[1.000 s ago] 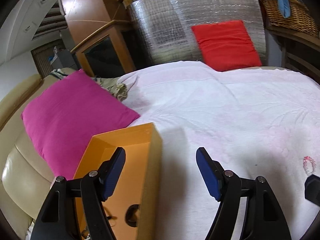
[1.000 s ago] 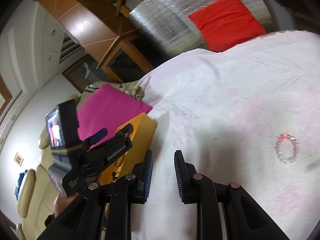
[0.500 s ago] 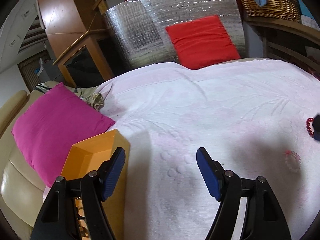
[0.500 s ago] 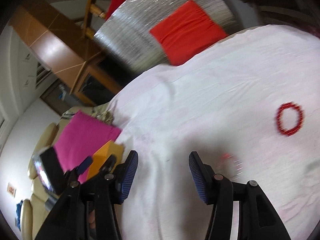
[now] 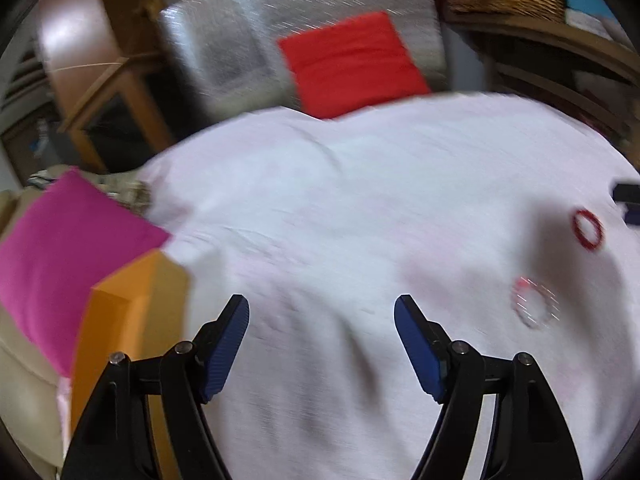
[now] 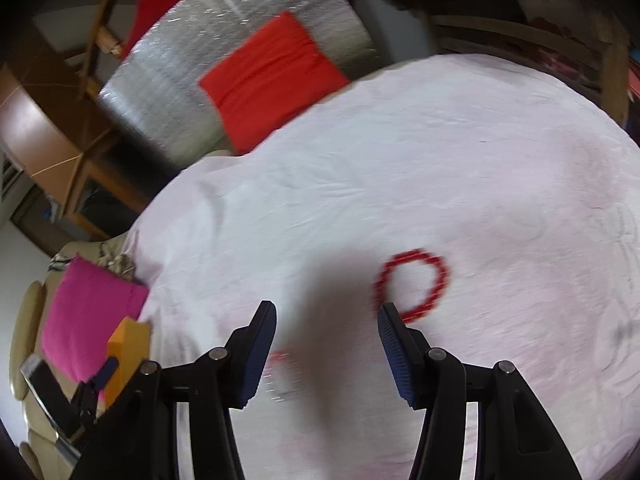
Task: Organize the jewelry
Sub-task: 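Move both open tools back toward the red and pink bracelets, then grasp the red bracelet with right tool while left grasps the pink bracelet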
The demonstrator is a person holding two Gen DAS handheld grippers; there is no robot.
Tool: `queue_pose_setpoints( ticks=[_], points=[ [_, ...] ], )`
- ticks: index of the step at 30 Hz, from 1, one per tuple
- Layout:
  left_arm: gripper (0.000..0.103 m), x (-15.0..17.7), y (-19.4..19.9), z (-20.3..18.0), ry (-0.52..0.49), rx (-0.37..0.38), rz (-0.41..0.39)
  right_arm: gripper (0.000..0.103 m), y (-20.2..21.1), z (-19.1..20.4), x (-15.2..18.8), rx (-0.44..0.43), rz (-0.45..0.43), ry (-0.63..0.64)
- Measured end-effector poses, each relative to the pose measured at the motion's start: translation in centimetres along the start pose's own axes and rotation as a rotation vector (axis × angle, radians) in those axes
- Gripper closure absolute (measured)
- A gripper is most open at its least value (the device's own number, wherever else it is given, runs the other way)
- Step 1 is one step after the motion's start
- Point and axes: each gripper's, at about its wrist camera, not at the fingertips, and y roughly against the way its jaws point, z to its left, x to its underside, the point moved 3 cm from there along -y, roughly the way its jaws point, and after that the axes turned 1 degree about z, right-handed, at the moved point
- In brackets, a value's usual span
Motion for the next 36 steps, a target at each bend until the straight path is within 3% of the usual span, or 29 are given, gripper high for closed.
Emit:
queue_pose_setpoints(
  ticks=[5, 9, 16, 18, 20, 23, 27, 36],
  points=[
    [0.027, 1.0, -0.6, -3.5, -0.098, 0.117, 0.045, 0.047, -0.2, -3.3, -1.0, 0.011, 0.004, -0.073],
    [0.027, 1.5, -0.9, -5.1, -0.107, 0.186, 0.065, 0.047, -1.6, -3.3, -1.1, 0.023, 0.041, -0.06],
    [0.027, 1.7, -1.3, -7.1, -0.112, 0.239, 0.064, 0.047, -4.5, -2.2, -0.9, 0.187, 0.059, 0.049],
    [0.027, 1.7, -1.6, -7.5, -0.11, 0.24, 0.07, 0.057, -5.4, -2.3, -0.8, 0.223, 0.077, 0.074],
    [0.027, 1.6, -1.8, -7.7, -0.103, 0.245, 0.069, 0.074, -6.0, -2.6, -0.7, 0.26, 0.089, 0.094],
    [0.027, 1.2, -1.9, -8.1, -0.1, 0.245, 0.061, 0.087, -6.4, -2.8, -0.8, 0.304, 0.072, 0.124],
    [0.027, 0.9, -1.7, -8.8, -0.113, 0.236, 0.046, 0.092, -6.5, -3.1, -0.7, 0.334, 0.056, 0.153],
    [0.027, 0.4, -2.6, -9.4, -0.105, 0.228, 0.057, 0.092, -6.2, -2.9, -0.4, 0.336, 0.056, 0.158]
  ],
)
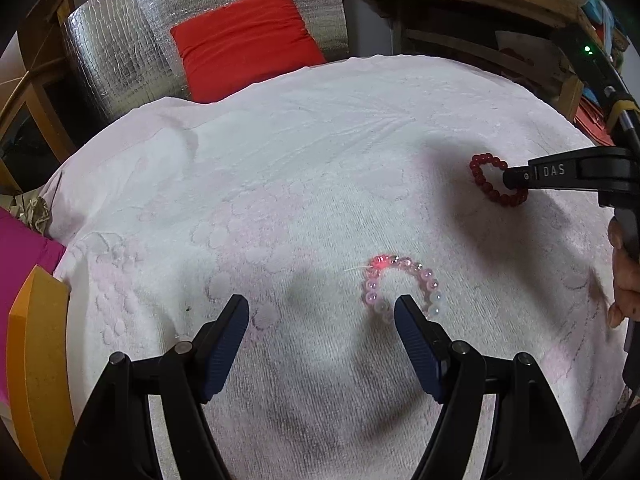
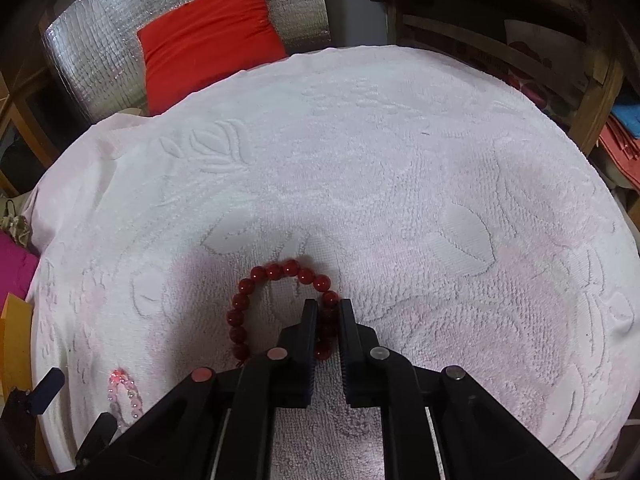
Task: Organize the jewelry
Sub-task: 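Grasp the red bracelet with right tool while left grasps the pink bracelet, then carry the pink and red bracelets to the orange box with both tools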
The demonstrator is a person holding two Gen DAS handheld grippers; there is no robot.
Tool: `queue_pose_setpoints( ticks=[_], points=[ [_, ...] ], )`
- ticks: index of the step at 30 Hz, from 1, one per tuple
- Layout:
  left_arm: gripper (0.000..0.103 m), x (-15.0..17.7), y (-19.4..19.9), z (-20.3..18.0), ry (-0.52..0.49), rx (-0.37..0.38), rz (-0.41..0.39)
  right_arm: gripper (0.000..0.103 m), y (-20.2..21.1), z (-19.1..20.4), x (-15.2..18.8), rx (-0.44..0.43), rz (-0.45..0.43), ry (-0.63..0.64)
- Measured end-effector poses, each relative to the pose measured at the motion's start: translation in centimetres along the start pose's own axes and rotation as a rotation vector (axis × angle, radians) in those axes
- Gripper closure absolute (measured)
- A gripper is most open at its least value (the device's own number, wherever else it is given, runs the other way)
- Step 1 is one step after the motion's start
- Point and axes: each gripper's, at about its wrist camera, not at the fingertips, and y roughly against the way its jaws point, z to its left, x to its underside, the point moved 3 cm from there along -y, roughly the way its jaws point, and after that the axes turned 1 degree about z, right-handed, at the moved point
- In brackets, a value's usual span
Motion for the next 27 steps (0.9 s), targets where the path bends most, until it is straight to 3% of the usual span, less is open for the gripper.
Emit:
queue_pose_setpoints(
  ticks=[9, 15, 17, 20, 22, 27],
  points=[
    [0.027, -1.0, -1.3, -0.4, 0.011, -0.007, 0.014, 0.092, -0.3, 0.1, -0.4, -0.007, 0.009, -0.007],
    [0.029, -1.4, -2.0, -1.1, 0.025, 0.04, 0.02, 0.092, -0.1, 0.0, -0.5, -0.024, 0.002, -0.035],
    [0.056, -1.3, -2.2, -1.4, 0.027, 0.095, 0.02, 0.092, 0.1, 0.0, -0.4, -0.033, -0.001, -0.046],
    [0.081, -1.2, -2.0, -1.7, 0.022, 0.146, 0.007, 0.092, 0.4, 0.1, -0.4, -0.047, -0.006, -0.054],
    [0.092, -1.2, -2.0, -1.6, 0.021, 0.166, 0.009, 0.092, 0.6, 0.3, -0.4, -0.054, -0.013, -0.055],
    [0.095, -1.2, -1.6, -0.9, 0.033, 0.195, 0.006, 0.092, 1.4, 0.8, -0.3, -0.083, -0.028, -0.053]
  ],
)
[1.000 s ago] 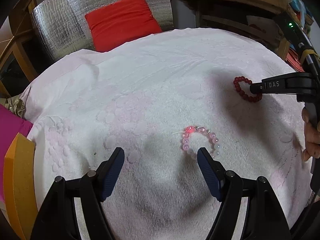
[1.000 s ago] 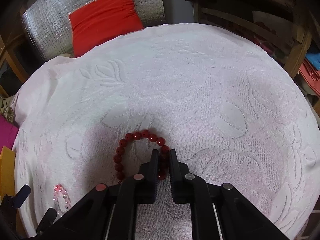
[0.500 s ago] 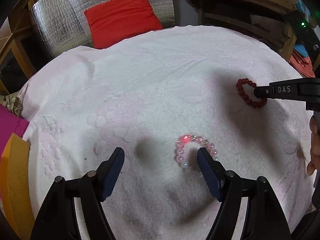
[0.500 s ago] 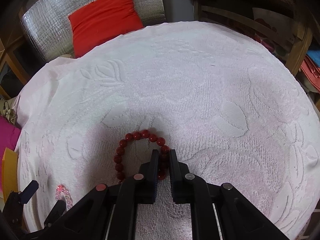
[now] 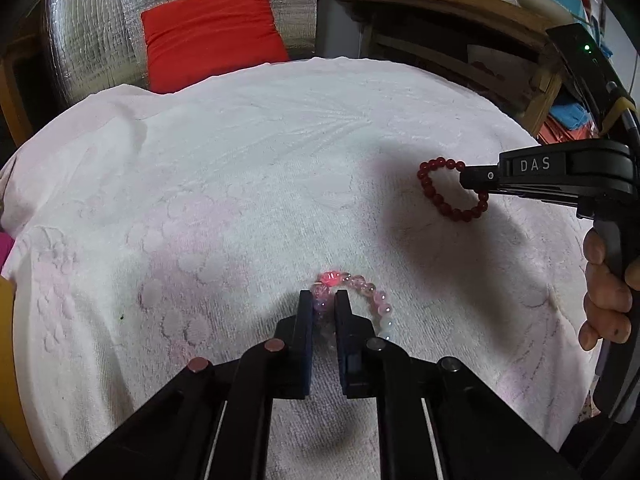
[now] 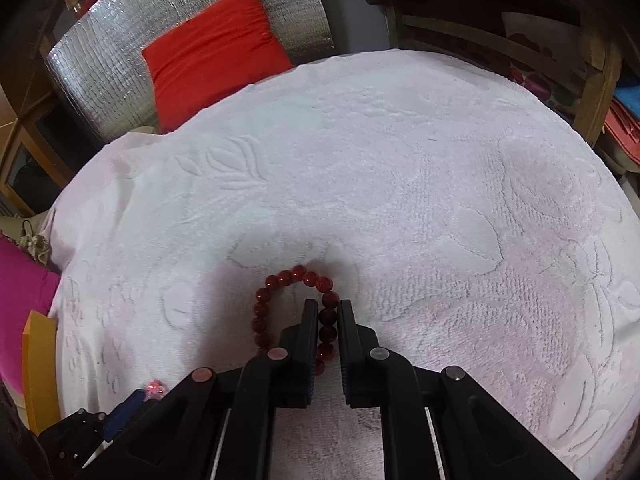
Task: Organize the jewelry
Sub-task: 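Carry the pink and red bracelets to the orange box with both tools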
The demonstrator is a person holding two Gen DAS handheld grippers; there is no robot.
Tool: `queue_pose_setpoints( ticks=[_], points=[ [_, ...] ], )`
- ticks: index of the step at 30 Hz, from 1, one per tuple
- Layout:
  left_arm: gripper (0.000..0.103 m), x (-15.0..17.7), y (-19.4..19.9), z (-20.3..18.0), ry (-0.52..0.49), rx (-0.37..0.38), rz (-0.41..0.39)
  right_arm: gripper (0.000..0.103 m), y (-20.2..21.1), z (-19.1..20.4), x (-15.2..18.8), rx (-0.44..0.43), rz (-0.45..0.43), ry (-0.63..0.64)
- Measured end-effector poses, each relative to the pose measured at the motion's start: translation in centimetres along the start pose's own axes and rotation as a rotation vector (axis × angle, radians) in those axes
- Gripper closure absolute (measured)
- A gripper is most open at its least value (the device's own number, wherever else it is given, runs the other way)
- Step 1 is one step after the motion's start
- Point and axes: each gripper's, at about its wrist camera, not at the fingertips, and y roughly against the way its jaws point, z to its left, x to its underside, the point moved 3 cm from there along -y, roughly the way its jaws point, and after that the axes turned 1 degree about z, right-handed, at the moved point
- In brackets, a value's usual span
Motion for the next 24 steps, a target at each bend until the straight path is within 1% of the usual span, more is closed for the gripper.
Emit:
queue_pose_setpoints(
  ticks=[3, 8, 11, 14, 17, 19, 24],
  points=[
    [0.095, -0.1, 0.6, 0.3, -0.004, -0.004, -0.015, 0.092, 0.6, 0.5, 0.0, -0.033, -0.016, 0.0],
    [0.095, -0.1, 2.8, 0.9, 0.007, -0.012, -0.059, 0.092, 1.9, 2.1, 0.0, -0.117, -0.061, 0.02],
    [0.095, -0.1, 4.3, 1.8, 0.025, -0.027, -0.09, 0.092, 2.5, 3.1, 0.3, -0.168, -0.083, 0.029],
    [0.095, 0.1, 5.8, 2.7, 0.038, -0.068, -0.113, 0.092, 3.4, 4.8, 0.4, -0.225, -0.103, 0.048],
    [0.095, 0.4, 7.0, 4.2, 0.069, -0.104, -0.127, 0.092, 4.3, 6.9, 0.7, -0.281, -0.134, 0.082],
    [0.095, 0.8, 8.2, 5.5, 0.097, -0.142, -0.138, 0.092, 5.0, 8.2, 1.1, -0.317, -0.156, 0.106],
    [0.095, 1.7, 11.1, 9.0, 0.173, -0.232, -0.186, 0.092, 7.0, 13.3, 2.9, -0.422, -0.197, 0.198]
  ],
)
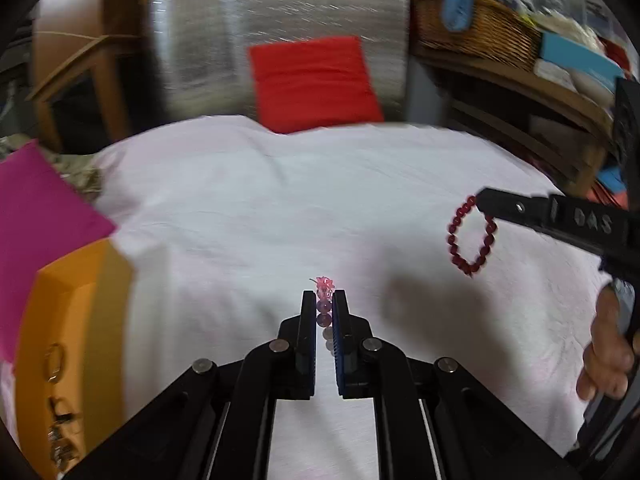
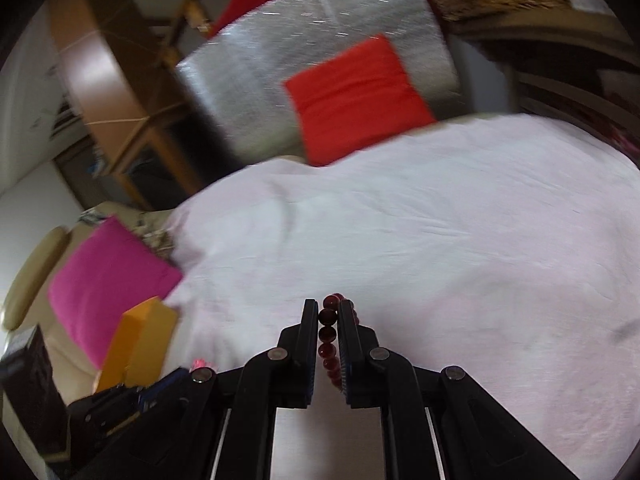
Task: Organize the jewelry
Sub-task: 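Carry the pink and red bracelets to the orange box with both tools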
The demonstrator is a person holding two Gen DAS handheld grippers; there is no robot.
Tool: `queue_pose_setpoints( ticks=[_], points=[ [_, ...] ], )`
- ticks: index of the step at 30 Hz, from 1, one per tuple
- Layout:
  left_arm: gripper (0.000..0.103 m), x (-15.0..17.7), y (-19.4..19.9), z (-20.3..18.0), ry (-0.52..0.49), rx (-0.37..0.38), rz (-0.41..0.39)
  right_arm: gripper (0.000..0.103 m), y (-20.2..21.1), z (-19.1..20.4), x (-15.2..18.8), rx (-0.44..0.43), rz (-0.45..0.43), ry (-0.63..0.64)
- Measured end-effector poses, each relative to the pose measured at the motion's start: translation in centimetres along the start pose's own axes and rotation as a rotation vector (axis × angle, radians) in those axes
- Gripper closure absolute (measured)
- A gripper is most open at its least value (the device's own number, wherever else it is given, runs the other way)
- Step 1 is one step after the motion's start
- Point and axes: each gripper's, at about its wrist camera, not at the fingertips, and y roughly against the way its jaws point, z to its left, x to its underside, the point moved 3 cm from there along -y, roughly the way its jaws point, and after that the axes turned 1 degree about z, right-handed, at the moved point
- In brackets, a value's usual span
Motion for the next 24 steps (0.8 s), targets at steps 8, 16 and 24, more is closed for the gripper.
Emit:
queue_pose_setpoints(
  ticks=[8, 16, 24],
  points=[
    [0.095, 0.9, 4.1, 6.6, 0.11, -0.153, -0.068, 0.092, -1.9, 8.5, 1.9, -0.145, -0.008, 0.127],
    [0.095, 2.2, 8.1, 12.7, 0.222, -0.266, -0.135, 0.092, -3.0, 15.3, 3.5, -0.291, -0.007, 0.164],
    [0.095, 4.6, 10.6, 18.1, 0.311, -0.387, -0.149, 0.092, -4.1, 21.5, 5.7, -0.414, 0.027, 0.192]
  ],
)
